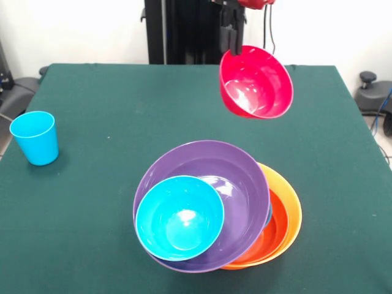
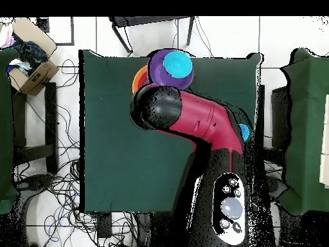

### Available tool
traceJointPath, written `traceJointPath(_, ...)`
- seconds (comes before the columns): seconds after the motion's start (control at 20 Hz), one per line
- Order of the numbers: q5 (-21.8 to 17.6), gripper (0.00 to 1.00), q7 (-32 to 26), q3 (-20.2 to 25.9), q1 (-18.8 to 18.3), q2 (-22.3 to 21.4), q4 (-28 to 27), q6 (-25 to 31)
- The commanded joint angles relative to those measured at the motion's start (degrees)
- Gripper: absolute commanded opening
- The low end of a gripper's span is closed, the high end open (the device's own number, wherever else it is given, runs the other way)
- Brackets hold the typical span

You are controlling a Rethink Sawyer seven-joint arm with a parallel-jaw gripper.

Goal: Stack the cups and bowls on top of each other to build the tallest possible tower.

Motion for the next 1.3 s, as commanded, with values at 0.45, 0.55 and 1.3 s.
traceJointPath(0.45, -0.50, 0.00, 1.87, 5.32, -2.56, 6.00, -10.13, 7.60)
traceJointPath(0.55, -0.60, 0.00, 1.39, 5.46, -2.90, 6.72, -11.17, 7.66)
traceJointPath(1.3, -1.47, 0.00, -2.41, 6.80, -5.74, 11.31, -14.04, 4.34)
